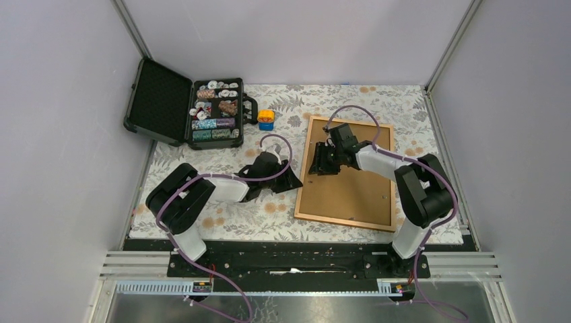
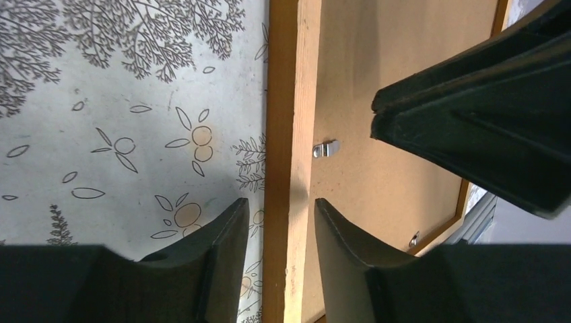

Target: Put the photo into the frame

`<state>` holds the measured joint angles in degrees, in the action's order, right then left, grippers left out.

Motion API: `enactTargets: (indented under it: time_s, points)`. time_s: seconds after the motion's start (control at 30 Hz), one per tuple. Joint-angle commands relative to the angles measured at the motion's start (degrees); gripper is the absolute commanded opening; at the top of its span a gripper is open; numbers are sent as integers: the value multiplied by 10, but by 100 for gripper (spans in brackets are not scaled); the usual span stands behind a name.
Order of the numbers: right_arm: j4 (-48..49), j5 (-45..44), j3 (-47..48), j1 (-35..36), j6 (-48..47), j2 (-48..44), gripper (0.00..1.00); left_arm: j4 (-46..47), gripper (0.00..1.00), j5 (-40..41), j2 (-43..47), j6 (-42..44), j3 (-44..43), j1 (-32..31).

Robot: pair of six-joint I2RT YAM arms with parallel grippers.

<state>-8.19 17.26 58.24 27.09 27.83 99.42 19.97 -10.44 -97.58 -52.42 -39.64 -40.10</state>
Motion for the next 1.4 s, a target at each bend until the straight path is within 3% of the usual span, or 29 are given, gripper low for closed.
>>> enactTargets:
  time_s: [0.0, 0.27, 0.43, 0.77, 0.97, 1.37]
  points:
    - [20, 41, 13, -2, -18, 16, 44, -16, 42, -36, -14, 13, -17, 0]
    - [39, 60, -7, -1, -12, 28, 37, -26, 26, -38, -22, 16, -25, 0]
    - [44, 75, -14, 0, -4, 35, 33, -27, 21, -38, -26, 18, -27, 0]
    - [47, 77, -40, -1, 3, 48, 33, -24, 20, -35, -30, 20, -27, 0]
    - [101, 98, -87, 3, 51, 6, 33, -22, 19, -33, -30, 18, -26, -1]
    - [165, 106, -111, 11, 118, 20, 31, -19, 14, -32, -30, 18, -26, 0]
